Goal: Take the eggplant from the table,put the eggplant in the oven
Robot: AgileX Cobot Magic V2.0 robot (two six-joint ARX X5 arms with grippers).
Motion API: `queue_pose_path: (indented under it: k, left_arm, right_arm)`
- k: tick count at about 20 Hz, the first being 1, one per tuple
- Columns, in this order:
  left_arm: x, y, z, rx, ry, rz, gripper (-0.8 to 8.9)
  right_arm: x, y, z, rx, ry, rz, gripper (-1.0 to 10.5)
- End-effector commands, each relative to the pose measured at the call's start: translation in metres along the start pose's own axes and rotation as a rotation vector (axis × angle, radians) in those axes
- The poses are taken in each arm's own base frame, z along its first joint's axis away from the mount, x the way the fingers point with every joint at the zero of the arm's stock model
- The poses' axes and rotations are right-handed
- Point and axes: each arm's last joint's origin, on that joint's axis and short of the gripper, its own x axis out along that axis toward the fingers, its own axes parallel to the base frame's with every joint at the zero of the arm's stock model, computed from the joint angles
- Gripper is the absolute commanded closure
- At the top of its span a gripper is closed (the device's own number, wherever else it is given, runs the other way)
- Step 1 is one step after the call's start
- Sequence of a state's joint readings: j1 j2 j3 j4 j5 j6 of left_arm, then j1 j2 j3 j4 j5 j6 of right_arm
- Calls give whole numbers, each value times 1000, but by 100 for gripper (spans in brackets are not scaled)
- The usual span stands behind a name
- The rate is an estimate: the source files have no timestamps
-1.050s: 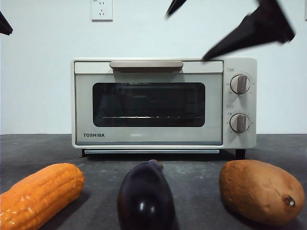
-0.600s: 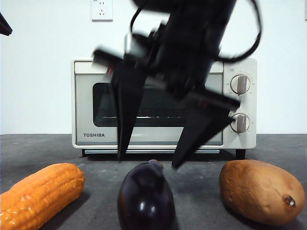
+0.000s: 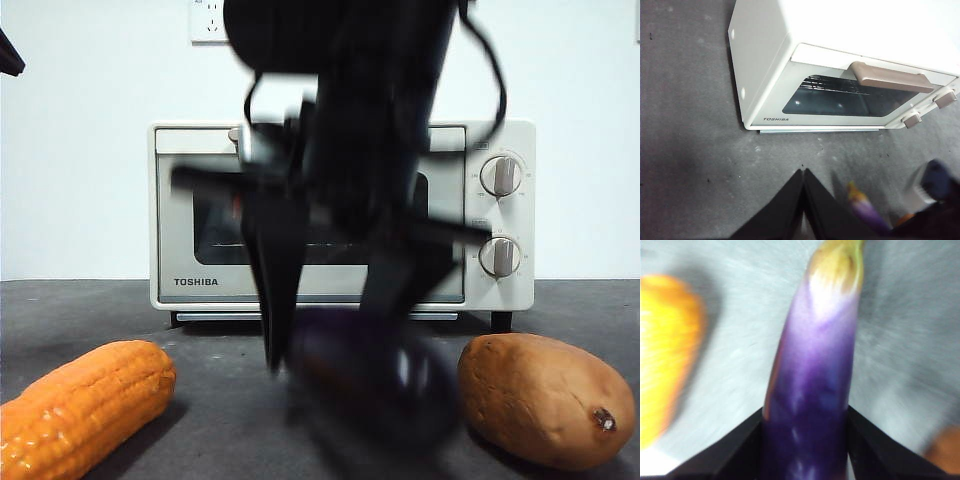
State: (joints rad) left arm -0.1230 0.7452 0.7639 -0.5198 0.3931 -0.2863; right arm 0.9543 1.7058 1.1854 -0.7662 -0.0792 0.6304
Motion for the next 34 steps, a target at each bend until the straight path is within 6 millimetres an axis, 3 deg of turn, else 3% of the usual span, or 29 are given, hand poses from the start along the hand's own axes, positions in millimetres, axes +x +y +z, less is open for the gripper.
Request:
queue_pose_path:
  k: [1, 4, 6, 9, 13, 18, 24, 29, 34]
  left_arm:
    - [0, -3, 6, 23, -13, -13, 809]
    - [12, -9, 13, 49, 31, -44, 809]
    - [24, -19, 21, 78, 74, -83, 809]
    - [46, -37, 39, 136, 126, -143, 809]
    - [83, -66, 68, 209, 168, -206, 809]
    - [132, -93, 94, 270, 198, -233, 809]
    - [181, -108, 90, 358, 291, -151, 809]
    - [195, -111, 75, 429, 346, -91, 809]
    - [186, -116, 56, 442, 522, -85, 809]
  right_arm:
    - [-50, 12, 2, -163, -31, 22, 764]
    - [-121, 9, -10, -386, -78, 41, 764]
    - [-157, 1, -25, -487, -127, 56, 764]
    - [-195, -15, -51, -583, -206, 77, 764]
    - [-228, -35, -81, -591, -291, 68, 764]
    - [-254, -60, -115, -572, -349, 38, 764]
    - [-279, -83, -147, -542, -494, 67, 764]
    - [-289, -95, -163, -523, -574, 51, 764]
    - [-289, -96, -163, -524, -575, 51, 764]
